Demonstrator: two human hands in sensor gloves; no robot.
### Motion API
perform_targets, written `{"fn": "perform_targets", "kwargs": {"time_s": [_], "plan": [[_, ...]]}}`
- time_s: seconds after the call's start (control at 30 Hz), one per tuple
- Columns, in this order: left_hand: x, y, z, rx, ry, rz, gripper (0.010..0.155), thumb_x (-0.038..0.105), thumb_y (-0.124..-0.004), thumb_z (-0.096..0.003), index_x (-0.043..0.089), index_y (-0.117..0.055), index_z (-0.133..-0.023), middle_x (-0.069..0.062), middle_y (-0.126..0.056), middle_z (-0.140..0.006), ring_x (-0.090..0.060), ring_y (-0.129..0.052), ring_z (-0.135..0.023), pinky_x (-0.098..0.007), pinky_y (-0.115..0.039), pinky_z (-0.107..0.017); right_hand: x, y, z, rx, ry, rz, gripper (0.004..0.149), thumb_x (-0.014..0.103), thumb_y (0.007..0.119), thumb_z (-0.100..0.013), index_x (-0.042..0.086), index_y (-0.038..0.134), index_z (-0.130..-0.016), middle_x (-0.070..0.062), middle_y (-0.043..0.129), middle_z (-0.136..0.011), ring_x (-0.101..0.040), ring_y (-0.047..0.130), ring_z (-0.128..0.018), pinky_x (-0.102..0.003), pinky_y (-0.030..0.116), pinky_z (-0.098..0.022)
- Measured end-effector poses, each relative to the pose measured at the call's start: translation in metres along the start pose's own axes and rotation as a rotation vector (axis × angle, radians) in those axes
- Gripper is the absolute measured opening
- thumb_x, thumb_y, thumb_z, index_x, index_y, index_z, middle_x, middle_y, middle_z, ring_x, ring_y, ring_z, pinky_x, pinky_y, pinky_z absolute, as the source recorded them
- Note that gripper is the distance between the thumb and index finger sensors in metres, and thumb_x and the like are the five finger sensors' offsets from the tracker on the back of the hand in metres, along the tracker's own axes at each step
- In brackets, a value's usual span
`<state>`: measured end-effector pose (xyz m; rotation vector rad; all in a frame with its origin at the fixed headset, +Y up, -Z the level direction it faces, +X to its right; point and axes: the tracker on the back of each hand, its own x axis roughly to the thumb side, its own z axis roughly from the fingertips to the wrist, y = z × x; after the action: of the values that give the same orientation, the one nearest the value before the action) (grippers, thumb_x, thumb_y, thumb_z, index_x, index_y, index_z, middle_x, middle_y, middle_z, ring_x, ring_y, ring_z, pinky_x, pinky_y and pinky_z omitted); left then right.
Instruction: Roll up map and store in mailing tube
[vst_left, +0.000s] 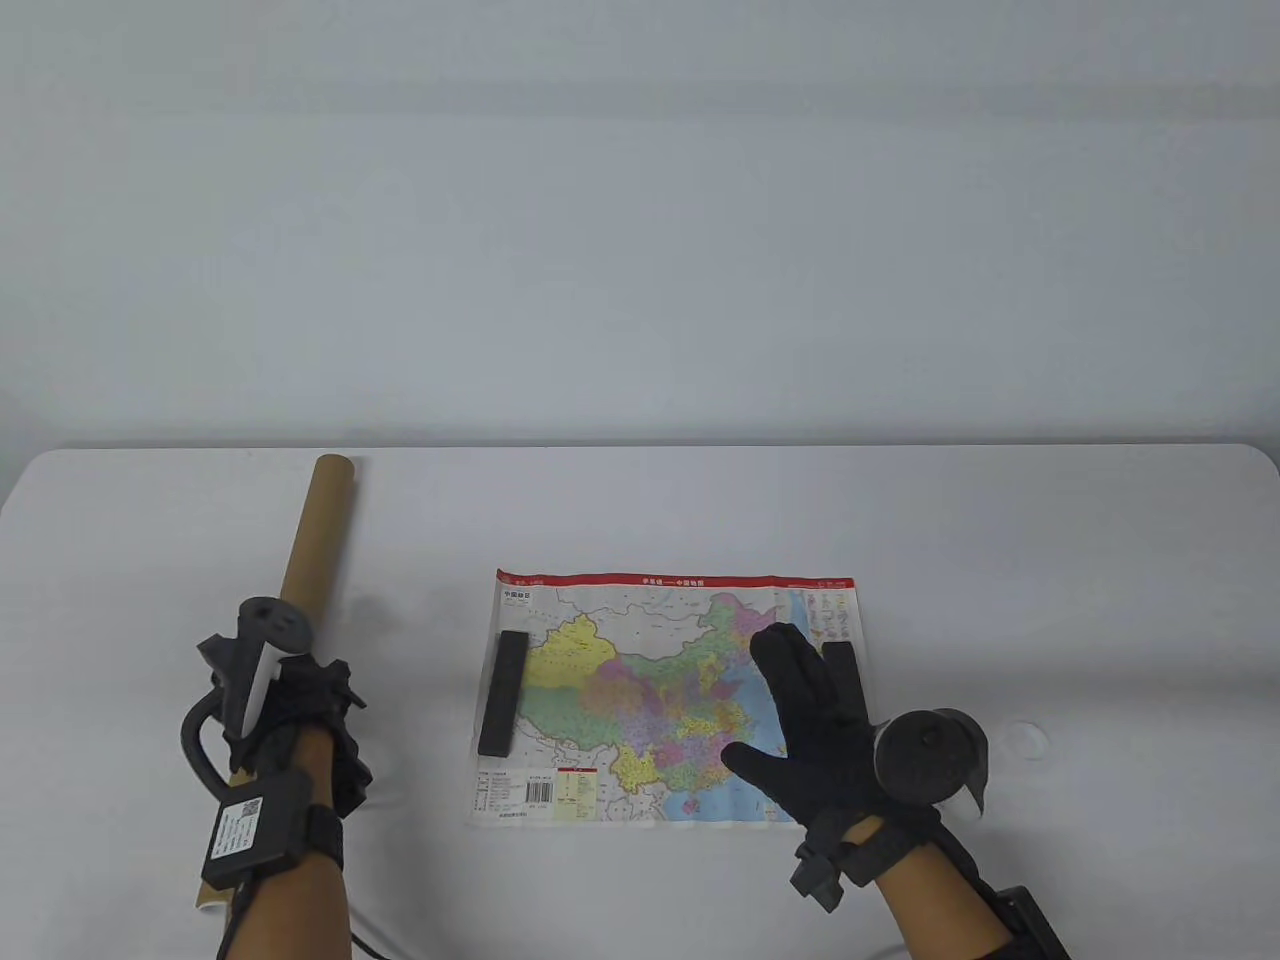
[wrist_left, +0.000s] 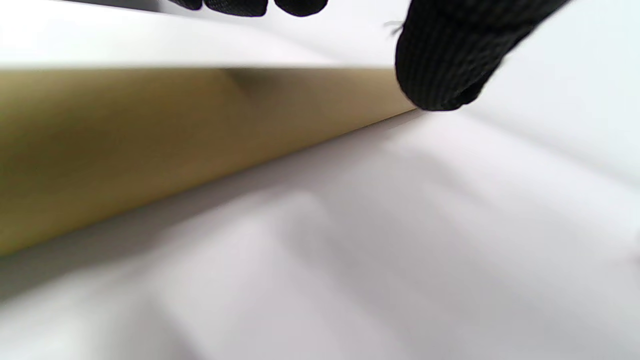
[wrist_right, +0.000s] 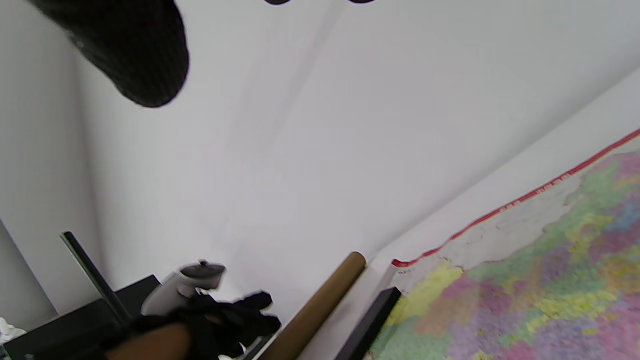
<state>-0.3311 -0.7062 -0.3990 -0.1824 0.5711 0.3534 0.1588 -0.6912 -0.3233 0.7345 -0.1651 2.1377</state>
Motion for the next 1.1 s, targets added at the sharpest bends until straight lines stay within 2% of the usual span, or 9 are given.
{"fn": "perform_targets", "kwargs": {"time_s": [0.13,0.23,0.33,0.47,0.67,0.73,0.87,1.0,1.1], "plan": [[0.054,0.000,0.038,0.040,-0.281,-0.023,0.074,0.050,-0.086,-0.0458,0.038,-0.047,-0.107,-0.003,-0.054,-0.111,-0.034,-0.066,-0.103,-0.048,-0.062,-0.078,0.010,0.020,-0.020,0.116,0.125,0.139,0.089,0.054,0.081,-0.056,0.009,0.033,-0.116,-0.026,0.023,-0.116,-0.063,0.030,-0.100,-0.070,0.033,-0.066],[0.091,-0.030,0.066,-0.053,-0.441,-0.094,0.061,0.041,-0.087,-0.0469,0.038,-0.063,-0.103,0.000,-0.073,-0.103,-0.030,-0.085,-0.091,-0.042,-0.076,-0.070,0.009,0.040,-0.042,0.174,0.170,0.200,0.086,0.052,0.082,-0.055,0.007,0.041,-0.115,-0.028,0.028,-0.115,-0.064,0.034,-0.099,-0.070,0.036,-0.065],[0.109,-0.059,0.078,-0.074,-0.467,-0.201,0.061,0.043,-0.087,-0.0463,0.038,-0.064,-0.102,-0.001,-0.076,-0.102,-0.030,-0.088,-0.088,-0.040,-0.078,-0.068,0.006,0.065,-0.058,0.231,0.223,0.243,0.084,0.050,0.084,-0.055,0.006,0.044,-0.114,-0.028,0.030,-0.114,-0.064,0.036,-0.098,-0.071,0.036,-0.064],[0.119,-0.091,0.075,-0.077,-0.360,-0.378,0.067,0.055,-0.084,-0.0451,0.043,-0.057,-0.105,-0.005,-0.063,-0.110,-0.031,-0.081,-0.093,-0.042,-0.073,-0.071,0.001,0.106,-0.072,0.325,0.279,0.307,0.083,0.049,0.085,-0.054,0.007,0.045,-0.114,-0.029,0.031,-0.114,-0.065,0.036,-0.098,-0.071,0.036,-0.064],[0.116,-0.113,0.066,-0.114,-0.237,-0.452,0.069,0.057,-0.082,-0.0460,0.046,-0.050,-0.106,-0.003,-0.069,-0.105,-0.029,-0.085,-0.087,-0.039,-0.075,-0.068,-0.006,0.139,-0.074,0.449,0.305,0.417,0.079,0.049,0.085,-0.054,0.009,0.051,-0.113,-0.028,0.035,-0.114,-0.065,0.040,-0.098,-0.072,0.040,-0.064],[0.117,-0.113,0.066,-0.058,-0.239,-0.456,0.067,0.055,-0.082,-0.0464,0.045,-0.053,-0.105,-0.004,-0.076,-0.100,-0.028,-0.090,-0.080,-0.037,-0.080,-0.063,-0.011,0.145,-0.072,0.475,0.318,0.426,0.079,0.048,0.086,-0.053,0.009,0.052,-0.113,-0.029,0.037,-0.114,-0.065,0.043,-0.097,-0.072,0.042,-0.064],[0.113,-0.109,0.062,-0.048,-0.190,-0.425,0.066,0.048,-0.085,-0.0465,0.044,-0.054,-0.105,-0.006,-0.080,-0.096,-0.026,-0.095,-0.073,-0.033,-0.086,-0.057,-0.016,0.154,-0.069,0.560,0.327,0.493,0.078,0.048,0.086,-0.053,0.007,0.055,-0.111,-0.029,0.036,-0.113,-0.064,0.040,-0.097,-0.072,0.045,-0.062],[0.108,-0.100,0.059,-0.080,-0.190,-0.338,0.066,0.045,-0.084,-0.0471,0.042,-0.052,-0.105,-0.007,-0.079,-0.098,-0.028,-0.095,-0.073,-0.035,-0.084,-0.058,-0.016,0.156,-0.070,0.589,0.348,0.480,0.078,0.048,0.085,-0.055,0.006,0.052,-0.111,-0.029,0.033,-0.113,-0.063,0.036,-0.097,-0.071,0.043,-0.062],[0.102,-0.081,0.056,-0.075,-0.175,-0.267,0.066,0.044,-0.083,-0.0477,0.042,-0.052,-0.106,-0.007,-0.077,-0.099,-0.029,-0.093,-0.076,-0.036,-0.083,-0.060,-0.016,0.157,-0.069,0.587,0.353,0.471,0.078,0.048,0.084,-0.055,0.006,0.052,-0.111,-0.029,0.033,-0.113,-0.063,0.034,-0.097,-0.071,0.042,-0.062]]}}
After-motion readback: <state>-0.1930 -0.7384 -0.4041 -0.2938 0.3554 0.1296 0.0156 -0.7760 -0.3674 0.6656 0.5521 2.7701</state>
